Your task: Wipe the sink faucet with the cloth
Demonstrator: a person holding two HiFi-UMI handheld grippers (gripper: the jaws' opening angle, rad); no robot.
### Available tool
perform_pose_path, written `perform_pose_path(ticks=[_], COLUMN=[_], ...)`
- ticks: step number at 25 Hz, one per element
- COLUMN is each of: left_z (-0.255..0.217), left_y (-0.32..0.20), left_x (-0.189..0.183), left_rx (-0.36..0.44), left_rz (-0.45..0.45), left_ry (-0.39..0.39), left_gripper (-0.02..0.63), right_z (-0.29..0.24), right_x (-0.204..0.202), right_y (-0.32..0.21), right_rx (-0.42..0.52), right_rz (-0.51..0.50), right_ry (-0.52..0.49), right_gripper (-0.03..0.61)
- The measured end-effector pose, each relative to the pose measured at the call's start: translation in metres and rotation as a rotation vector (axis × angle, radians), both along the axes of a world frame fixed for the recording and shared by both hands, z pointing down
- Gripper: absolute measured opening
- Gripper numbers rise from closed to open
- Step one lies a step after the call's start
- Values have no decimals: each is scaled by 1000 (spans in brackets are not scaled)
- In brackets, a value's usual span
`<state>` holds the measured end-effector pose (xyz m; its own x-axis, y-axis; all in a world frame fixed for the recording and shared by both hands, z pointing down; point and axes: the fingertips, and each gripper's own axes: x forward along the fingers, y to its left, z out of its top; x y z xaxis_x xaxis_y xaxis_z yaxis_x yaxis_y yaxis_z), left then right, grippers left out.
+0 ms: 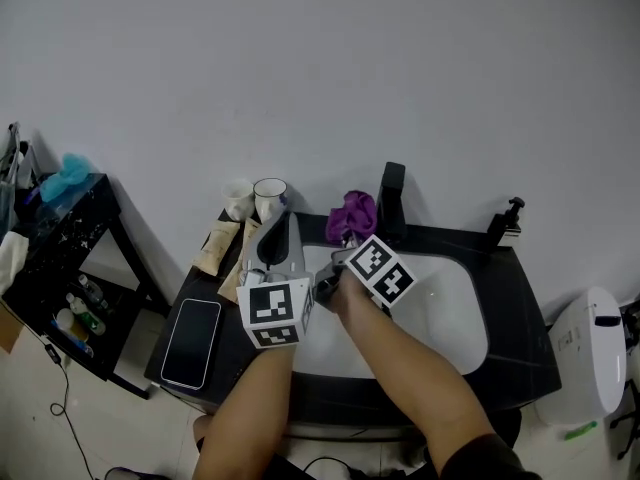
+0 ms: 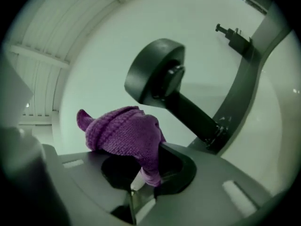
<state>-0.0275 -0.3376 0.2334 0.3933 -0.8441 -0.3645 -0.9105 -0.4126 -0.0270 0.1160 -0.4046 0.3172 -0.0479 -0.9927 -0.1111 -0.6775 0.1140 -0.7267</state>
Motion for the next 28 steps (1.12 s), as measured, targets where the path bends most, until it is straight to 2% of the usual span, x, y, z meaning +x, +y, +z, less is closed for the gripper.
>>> perform_pose_path(ticks=[6,13,17,19,22,25,28], left_z=[-9,-11,-11,-8,-7,-7,-4], left_y=[2,2,5,4,1,1,2], left_x=[-15,-14,-7,-5,-6,-4,0], left_rx=[30,42,54,56,61,49,29], left_rz=[-22,-15,-11,-16,-32,-19,4], left_ry=[39,37,-2,-23,-40,-28,-24], left_gripper=[17,17,17,17,17,17,17], right_z=[-39,20,45,47,33,14,1], right_x=[12,18,17,16,6,-10,-24], right_y=[-18,-17,-13,-11,-2,21,53], right_rx=[101,-45,-57,-51,-63,-54,-36], right_rz=[107,142,122,100,25,-102,-280], right_ry=[-75,-219,-309,-308,-186,20,249], right_gripper=[66,63,63,63,63,63,64])
